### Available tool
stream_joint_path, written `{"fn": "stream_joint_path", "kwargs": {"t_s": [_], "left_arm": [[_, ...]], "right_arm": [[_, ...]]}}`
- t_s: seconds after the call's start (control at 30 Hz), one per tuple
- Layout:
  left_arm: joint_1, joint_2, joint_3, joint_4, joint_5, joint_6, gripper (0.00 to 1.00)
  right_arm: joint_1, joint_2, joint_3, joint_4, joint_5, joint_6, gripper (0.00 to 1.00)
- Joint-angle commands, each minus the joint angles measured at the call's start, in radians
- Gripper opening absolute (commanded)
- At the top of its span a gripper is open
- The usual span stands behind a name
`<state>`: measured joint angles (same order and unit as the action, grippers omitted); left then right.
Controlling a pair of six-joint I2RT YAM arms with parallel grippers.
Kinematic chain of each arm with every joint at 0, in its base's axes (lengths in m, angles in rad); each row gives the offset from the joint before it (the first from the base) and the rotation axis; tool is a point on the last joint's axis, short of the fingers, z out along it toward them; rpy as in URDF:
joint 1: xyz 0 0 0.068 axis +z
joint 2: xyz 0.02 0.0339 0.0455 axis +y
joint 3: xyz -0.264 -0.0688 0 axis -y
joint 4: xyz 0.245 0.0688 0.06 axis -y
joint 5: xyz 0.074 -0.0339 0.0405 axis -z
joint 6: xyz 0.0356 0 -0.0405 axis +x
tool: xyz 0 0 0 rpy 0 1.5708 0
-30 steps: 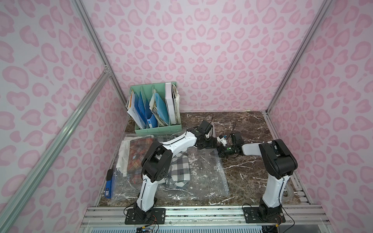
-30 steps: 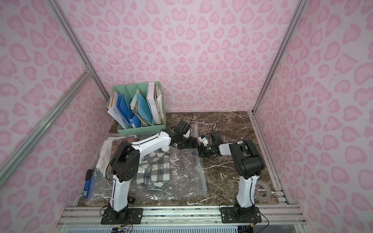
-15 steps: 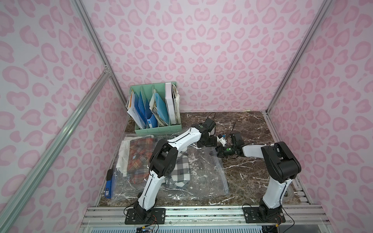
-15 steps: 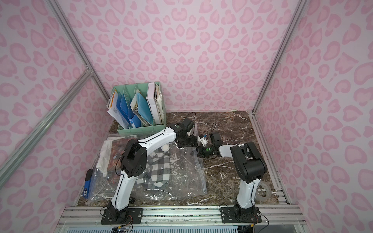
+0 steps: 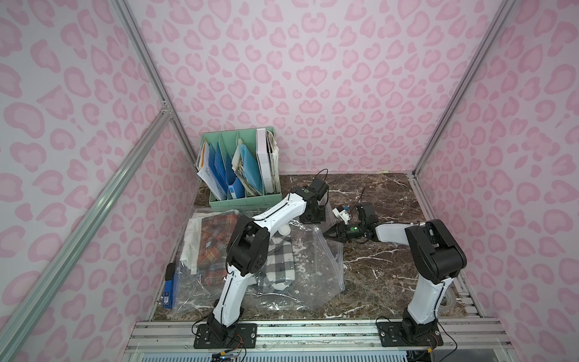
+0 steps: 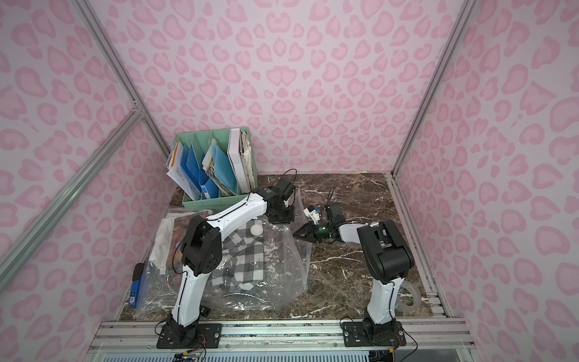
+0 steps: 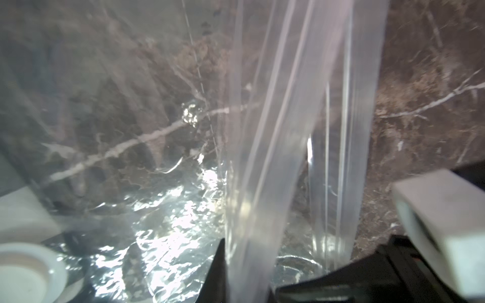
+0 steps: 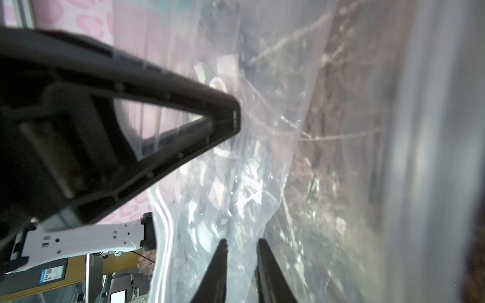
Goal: Take the shirt out of the vacuum bag
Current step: Open the vacuum bag at the center of the board, then pick up the shirt in the vacuum bag.
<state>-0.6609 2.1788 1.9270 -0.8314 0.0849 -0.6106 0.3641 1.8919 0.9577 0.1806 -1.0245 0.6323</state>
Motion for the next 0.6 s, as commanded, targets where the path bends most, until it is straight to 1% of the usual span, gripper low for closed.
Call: {"fn": "stream_joint_path", "kwargs": {"t_s": [0.0,0.07,0.2,0.33,0.43,0.5,0.57], "left_arm": [[-0.006,-0.047,0.006,0.000,0.063,0.010,0.12],[-0.009,-0.078,0.014,0.005,0.088,-0.007,0.12],[-0.021,-0.133,0.016,0.021,0.122,-0.039,0.12],[-0.040,-0.166,0.016,0.036,0.137,-0.061,0.12],[-0.043,-0.181,0.021,0.049,0.152,-0.071,0.12],[-0.043,-0.186,0.036,0.052,0.163,-0.077,0.12],[-0.045,-0.191,0.041,0.066,0.179,-0.085,0.12]], "right_arm": [[0.032,0.053,0.072,0.037,-0.067,0.044,0.24],[0.064,0.111,0.127,0.022,-0.086,0.053,0.24],[0.111,0.181,0.156,0.122,-0.116,0.149,0.25],[0.145,0.240,0.223,0.068,-0.127,0.129,0.28],[0.161,0.273,0.238,0.060,-0.142,0.123,0.32],[0.172,0.292,0.252,0.040,-0.153,0.109,0.37],[0.187,0.316,0.285,-0.021,-0.153,0.062,0.39]]}}
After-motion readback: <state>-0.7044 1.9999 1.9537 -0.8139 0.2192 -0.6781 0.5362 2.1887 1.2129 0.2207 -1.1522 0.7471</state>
